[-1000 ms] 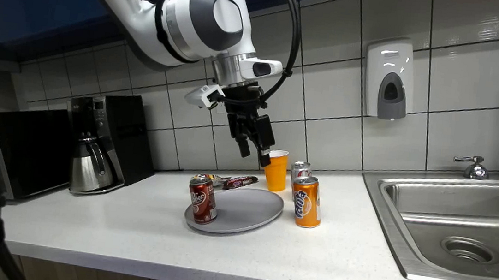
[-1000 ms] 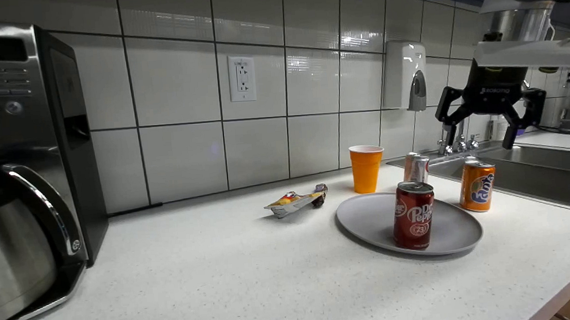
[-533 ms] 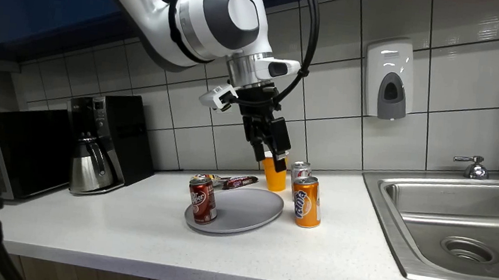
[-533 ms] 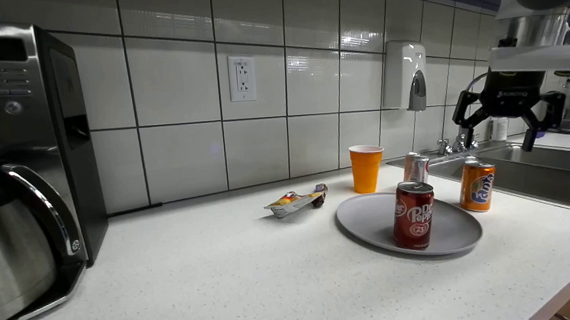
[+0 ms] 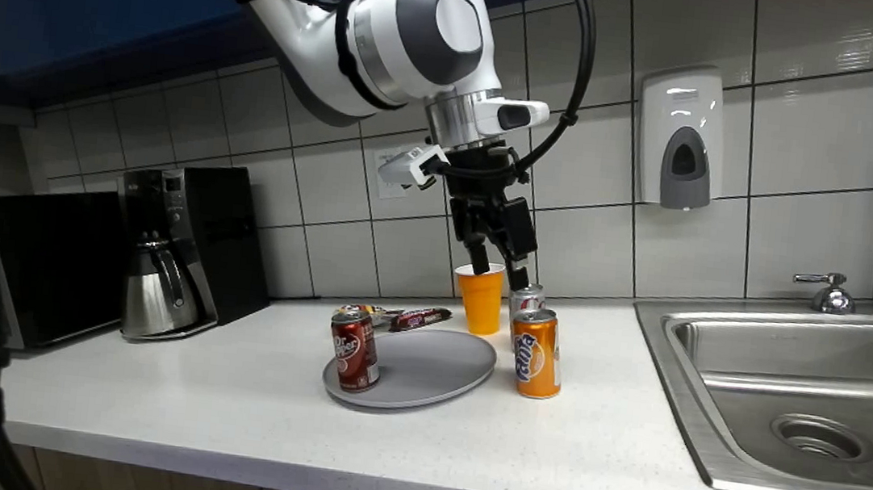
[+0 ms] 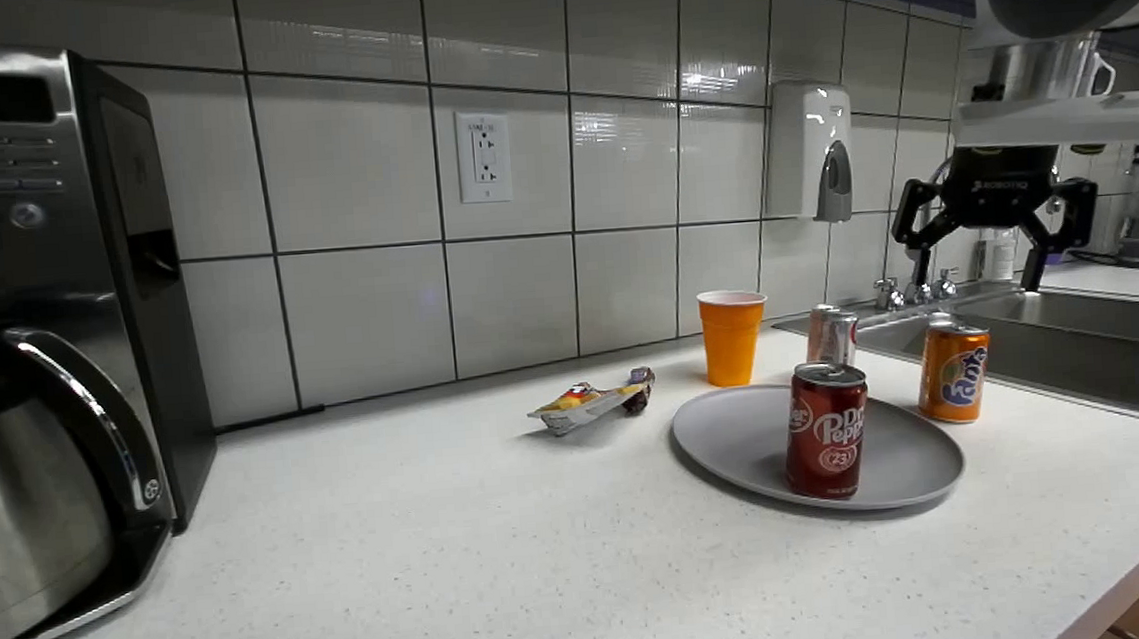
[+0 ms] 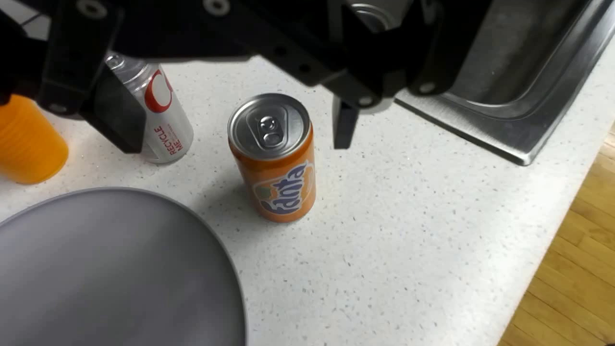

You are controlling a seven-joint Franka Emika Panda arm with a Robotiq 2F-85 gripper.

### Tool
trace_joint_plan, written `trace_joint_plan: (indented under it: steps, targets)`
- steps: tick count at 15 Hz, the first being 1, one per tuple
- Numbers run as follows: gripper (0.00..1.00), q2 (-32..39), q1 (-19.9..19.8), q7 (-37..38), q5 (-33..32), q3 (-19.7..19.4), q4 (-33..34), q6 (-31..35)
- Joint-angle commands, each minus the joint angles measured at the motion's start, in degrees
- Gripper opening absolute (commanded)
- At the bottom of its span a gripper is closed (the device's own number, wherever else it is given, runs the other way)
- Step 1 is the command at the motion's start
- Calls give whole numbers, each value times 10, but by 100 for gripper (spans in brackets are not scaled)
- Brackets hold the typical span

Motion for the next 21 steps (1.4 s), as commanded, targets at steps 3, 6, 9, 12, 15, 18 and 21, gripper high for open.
trace_joint_plan:
  steps: [3,6,9,12,15,18,21]
  targets:
    - [100,12,9,0,-2,-9,12,-1]
    - [100,13,9,1,-2,-9,13,-1]
    - [100,15,8,21,-16,-5,12,2]
    - [100,14,7,65,-41,1,10,1]
    - [100,21,11,105,-63,2,13,-7]
    - [100,36,18,123,-68,-1,18,-8]
    - [100,50,21,128,-69,-7,22,-8]
